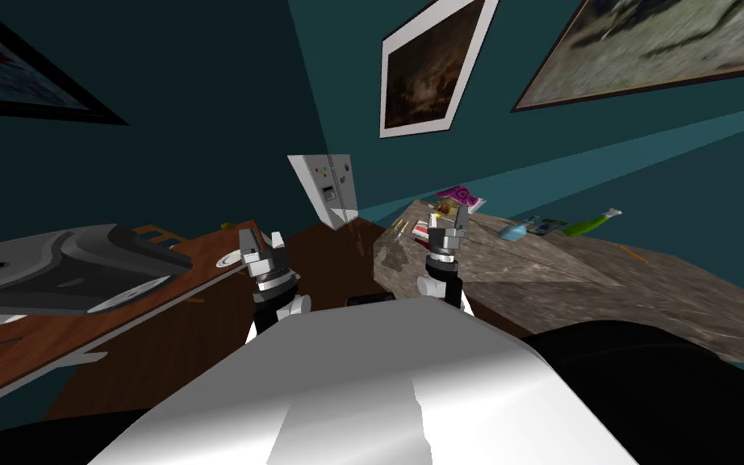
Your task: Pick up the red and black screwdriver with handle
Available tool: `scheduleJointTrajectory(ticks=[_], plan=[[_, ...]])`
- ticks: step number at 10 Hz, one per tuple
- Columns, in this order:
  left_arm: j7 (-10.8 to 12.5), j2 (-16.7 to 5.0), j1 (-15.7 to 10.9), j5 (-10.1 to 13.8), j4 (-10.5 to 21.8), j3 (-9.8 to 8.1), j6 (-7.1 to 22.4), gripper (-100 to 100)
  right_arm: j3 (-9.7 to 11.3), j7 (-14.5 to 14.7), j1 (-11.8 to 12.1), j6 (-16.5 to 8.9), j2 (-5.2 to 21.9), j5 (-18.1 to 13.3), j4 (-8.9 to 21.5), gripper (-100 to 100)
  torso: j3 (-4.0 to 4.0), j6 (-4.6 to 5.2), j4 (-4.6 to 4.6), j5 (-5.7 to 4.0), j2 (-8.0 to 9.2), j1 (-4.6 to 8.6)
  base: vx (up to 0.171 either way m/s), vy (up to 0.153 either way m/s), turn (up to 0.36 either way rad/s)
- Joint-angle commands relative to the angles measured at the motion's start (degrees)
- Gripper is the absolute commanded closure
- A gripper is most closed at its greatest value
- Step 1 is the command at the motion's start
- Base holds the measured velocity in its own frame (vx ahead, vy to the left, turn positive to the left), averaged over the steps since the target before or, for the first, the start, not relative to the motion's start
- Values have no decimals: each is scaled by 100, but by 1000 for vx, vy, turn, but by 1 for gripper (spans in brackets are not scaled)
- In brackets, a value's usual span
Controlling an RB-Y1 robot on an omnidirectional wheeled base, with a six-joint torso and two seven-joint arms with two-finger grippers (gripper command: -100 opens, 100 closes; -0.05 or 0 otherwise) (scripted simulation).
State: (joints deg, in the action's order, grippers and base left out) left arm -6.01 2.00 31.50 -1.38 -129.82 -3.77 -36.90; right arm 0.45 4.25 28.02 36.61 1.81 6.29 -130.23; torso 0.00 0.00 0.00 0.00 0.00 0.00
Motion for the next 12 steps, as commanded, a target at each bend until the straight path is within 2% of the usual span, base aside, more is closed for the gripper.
scheduleJointTrajectory(ticks=[1,5,10,11,12], plan=[[0,0,0,0,0,0,0,0,-47,66,141,-95,262,-23,-13,-100,0,0,0,0,0,0,0,18,57],[0,0,0,0,0,0,0,0,-214,273,628,-427,764,-92,-83,-100,0,0,0,3,-1,-14,7,37,64],[0,1,0,0,0,1,0,0,-559,643,1511,-1088,1483,-213,-275,-100,1,-1,0,5,2,-22,1,57,94],[0,0,0,0,0,1,0,0,-559,643,1579,-1088,1483,-213,-275,-100,3,0,1,5,5,-20,2,38,21],[0,0,0,0,0,0,0,0,-641,727,1798,-1241,1636,-241,-319,-100,2,1,1,4,3,-15,7,44,66]])
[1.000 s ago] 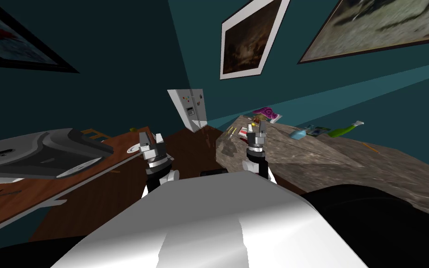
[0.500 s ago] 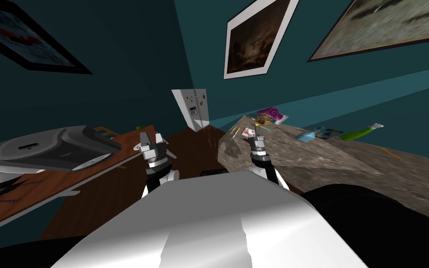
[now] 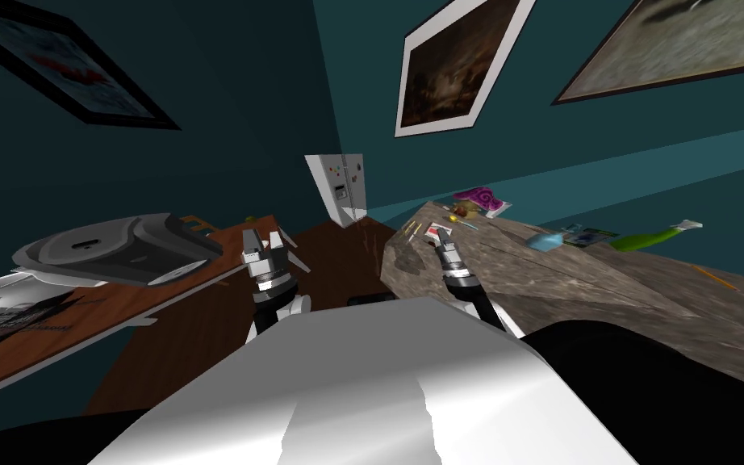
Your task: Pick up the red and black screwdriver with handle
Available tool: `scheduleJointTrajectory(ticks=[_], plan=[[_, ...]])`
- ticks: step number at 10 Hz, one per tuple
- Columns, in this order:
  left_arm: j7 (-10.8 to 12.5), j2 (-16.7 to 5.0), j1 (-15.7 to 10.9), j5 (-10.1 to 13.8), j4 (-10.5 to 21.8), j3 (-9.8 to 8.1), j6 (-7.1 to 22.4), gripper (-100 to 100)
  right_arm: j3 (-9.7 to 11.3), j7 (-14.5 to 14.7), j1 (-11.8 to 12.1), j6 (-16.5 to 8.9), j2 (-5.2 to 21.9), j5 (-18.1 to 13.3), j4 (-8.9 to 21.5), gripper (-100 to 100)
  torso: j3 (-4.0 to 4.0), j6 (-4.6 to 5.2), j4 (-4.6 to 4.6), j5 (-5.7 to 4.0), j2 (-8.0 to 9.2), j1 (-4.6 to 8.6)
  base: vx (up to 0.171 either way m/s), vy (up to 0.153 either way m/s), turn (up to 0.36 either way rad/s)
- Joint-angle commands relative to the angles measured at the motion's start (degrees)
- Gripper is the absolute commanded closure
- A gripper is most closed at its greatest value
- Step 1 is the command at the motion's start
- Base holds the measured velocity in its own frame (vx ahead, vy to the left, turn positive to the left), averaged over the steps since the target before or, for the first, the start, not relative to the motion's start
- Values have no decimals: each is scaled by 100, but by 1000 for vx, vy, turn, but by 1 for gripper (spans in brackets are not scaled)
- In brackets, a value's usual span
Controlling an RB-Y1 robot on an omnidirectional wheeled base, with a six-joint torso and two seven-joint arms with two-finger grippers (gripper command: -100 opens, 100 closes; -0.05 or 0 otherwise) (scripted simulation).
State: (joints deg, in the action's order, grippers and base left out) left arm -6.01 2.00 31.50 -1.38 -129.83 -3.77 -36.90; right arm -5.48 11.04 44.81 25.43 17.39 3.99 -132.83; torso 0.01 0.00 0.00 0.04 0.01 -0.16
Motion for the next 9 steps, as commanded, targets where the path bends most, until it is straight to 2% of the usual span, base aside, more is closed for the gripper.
scheduleJointTrajectory(ticks=[1,2,4,5,6,7,9], plan=[[0,0,0,0,0,0,0,0,-130,136,286,-280,232,-40,-102,-100,0,0,0,0,0,0,3,57,117],[0,0,0,0,0,0,0,0,-130,136,344,-280,232,-40,-102,-100,0,0,0,1,0,-3,6,38,32],[0,0,0,0,0,0,0,0,-299,323,728,-601,546,-106,-178,-100,-2,0,0,0,-3,1,19,46,95],[0,0,0,0,0,0,0,0,-299,323,807,-601,546,-106,-178,-100,-3,0,-1,0,-6,-2,12,39,39],[0,0,0,0,0,0,0,0,-383,424,996,-763,707,-143,-206,-100,-2,1,-1,0,-4,1,11,43,89],[0,0,0,0,0,0,0,0,-383,424,1042,-763,707,-143,-206,-100,-2,0,-1,0,-3,1,11,29,41],[0,0,0,0,0,0,0,0,-544,642,1437,-1083,1042,-226,-231,-100,-2,0,-1,-1,-4,5,25,33,111]])
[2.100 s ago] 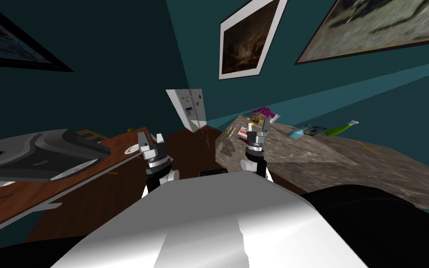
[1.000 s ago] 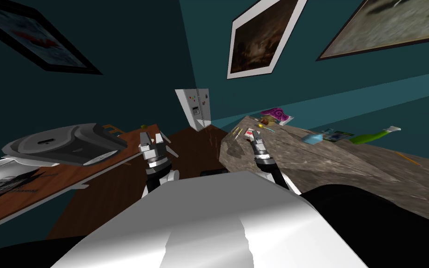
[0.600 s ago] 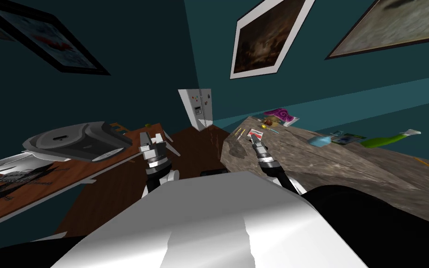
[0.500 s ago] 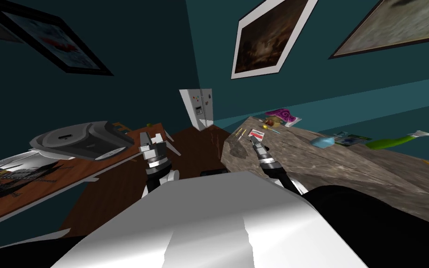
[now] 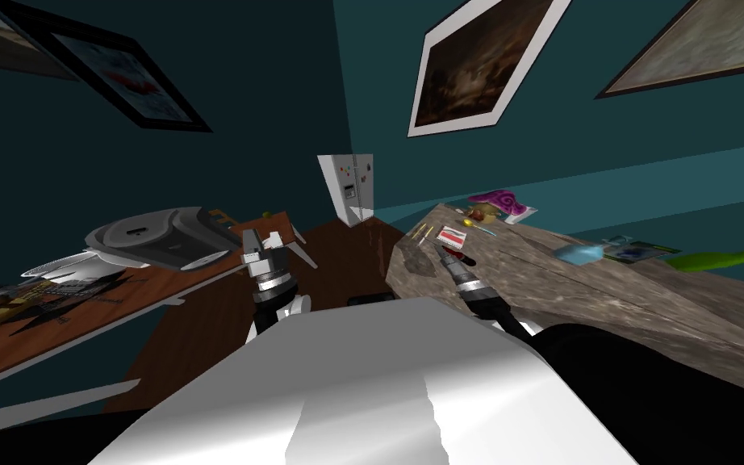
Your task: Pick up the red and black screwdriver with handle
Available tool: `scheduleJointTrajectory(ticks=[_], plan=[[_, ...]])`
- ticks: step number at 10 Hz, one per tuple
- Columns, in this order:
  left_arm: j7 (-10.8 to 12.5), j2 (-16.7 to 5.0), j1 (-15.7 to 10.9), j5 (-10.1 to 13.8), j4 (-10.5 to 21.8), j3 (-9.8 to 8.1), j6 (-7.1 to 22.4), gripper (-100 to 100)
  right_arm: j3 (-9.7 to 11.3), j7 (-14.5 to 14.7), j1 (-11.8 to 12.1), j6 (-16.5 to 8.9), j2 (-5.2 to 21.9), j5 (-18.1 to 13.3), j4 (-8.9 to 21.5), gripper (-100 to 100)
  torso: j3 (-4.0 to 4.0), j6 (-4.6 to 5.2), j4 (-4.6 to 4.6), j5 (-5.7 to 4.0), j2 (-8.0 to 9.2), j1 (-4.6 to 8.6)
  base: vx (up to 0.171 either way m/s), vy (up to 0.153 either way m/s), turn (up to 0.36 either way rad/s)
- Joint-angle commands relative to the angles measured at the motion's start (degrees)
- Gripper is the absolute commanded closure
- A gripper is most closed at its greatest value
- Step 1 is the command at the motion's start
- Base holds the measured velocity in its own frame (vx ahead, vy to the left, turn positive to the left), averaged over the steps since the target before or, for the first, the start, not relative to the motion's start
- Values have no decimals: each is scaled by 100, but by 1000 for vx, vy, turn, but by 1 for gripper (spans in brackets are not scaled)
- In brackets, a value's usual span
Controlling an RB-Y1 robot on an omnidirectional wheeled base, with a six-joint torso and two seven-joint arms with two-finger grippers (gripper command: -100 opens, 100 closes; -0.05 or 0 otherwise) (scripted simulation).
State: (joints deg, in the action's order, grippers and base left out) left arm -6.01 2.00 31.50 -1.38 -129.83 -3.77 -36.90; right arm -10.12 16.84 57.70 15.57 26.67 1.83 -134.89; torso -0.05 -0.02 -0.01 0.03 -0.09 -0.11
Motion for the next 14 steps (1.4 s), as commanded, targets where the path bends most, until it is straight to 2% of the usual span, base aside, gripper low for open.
scheduleJointTrajectory(ticks=[1,3,4,7,8,9,10,13,14], plan=[[0,0,0,0,0,0,0,0,-79,62,222,-98,113,-10,-25,-100,0,0,0,0,0,0,24,26,43],[0,0,0,0,0,0,0,0,-228,305,588,-409,459,-107,-1,-100,0,0,0,0,1,2,41,33,121],[0,0,0,0,0,0,0,0,-228,305,687,-409,459,-107,-1,-100,-4,0,-2,0,-7,-1,49,24,46],[0,0,0,0,0,0,0,0,-428,719,1289,-852,978,-280,140,-100,-8,-1,-3,-1,-14,6,71,15,153],[0,0,1,0,0,0,0,0,-428,719,1364,-852,991,-280,140,-100,-14,-1,-5,-2,-24,9,67,2,51],[0,0,1,0,0,-1,0,0,-487,869,1514,-991,1170,-345,214,-100,-11,2,-4,-3,-18,12,62,1,113],[0,0,1,0,0,-1,0,0,-487,869,1583,-991,1170,-345,214,-100,-9,1,-4,-3,-15,12,46,-2,52],[0,-1,1,0,0,-1,0,0,-644,1345,2198,-1385,1685,-554,501,-100,-13,-1,-5,-4,-23,16,92,-12,174],[0,-1,1,0,0,-1,0,0,-644,1345,2216,-1385,1700,-554,501,-100,-19,0,-7,-4,-32,20,88,-19,38]])
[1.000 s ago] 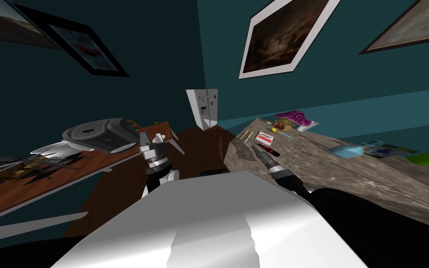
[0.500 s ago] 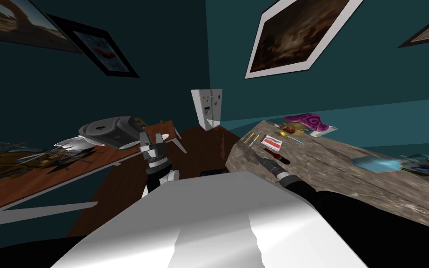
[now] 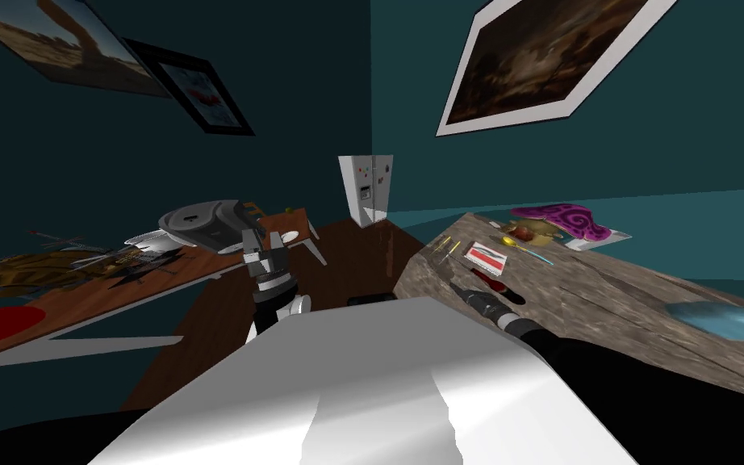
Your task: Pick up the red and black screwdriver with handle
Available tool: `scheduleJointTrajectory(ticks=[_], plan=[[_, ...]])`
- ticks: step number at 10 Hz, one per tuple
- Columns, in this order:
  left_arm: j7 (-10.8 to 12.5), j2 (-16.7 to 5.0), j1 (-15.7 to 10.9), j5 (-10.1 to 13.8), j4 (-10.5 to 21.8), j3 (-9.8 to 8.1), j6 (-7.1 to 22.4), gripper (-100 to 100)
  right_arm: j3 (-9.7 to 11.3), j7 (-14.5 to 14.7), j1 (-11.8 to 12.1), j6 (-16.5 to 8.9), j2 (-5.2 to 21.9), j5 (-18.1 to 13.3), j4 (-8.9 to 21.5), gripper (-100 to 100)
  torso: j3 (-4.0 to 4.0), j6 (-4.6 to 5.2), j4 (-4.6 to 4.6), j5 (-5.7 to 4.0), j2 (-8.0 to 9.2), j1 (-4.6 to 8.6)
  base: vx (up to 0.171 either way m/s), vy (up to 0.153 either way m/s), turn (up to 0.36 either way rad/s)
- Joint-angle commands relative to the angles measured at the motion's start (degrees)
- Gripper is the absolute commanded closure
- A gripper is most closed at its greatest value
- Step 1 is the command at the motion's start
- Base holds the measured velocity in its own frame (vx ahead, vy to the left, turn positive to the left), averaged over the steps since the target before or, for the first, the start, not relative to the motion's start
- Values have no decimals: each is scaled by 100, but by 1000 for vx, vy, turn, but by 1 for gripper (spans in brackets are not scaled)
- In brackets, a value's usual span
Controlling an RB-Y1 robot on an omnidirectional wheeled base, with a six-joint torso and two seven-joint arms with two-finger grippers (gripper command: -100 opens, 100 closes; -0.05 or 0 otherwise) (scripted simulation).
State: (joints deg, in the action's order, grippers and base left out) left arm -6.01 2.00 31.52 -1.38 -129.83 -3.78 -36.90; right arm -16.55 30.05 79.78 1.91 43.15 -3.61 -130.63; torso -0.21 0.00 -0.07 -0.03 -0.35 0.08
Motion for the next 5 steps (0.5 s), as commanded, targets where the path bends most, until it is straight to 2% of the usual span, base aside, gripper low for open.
scheduleJointTrajectory(ticks=[1,2,3,5], plan=[[0,0,0,0,0,0,0,0,-47,188,209,-143,225,-82,186,-100,0,0,0,0,0,0,80,-11,102],[0,0,-1,0,0,0,0,0,-90,351,373,-261,395,-154,303,-100,2,-1,1,1,3,-2,98,-10,169],[0,0,0,0,0,0,0,0,-90,351,405,-261,396,-154,303,-100,0,-2,0,1,-1,-2,83,-15,87],[0,0,0,0,0,0,0,0,-164,669,775,-485,729,-295,540,-100,1,-1,0,1,1,-2,97,-37,171]])
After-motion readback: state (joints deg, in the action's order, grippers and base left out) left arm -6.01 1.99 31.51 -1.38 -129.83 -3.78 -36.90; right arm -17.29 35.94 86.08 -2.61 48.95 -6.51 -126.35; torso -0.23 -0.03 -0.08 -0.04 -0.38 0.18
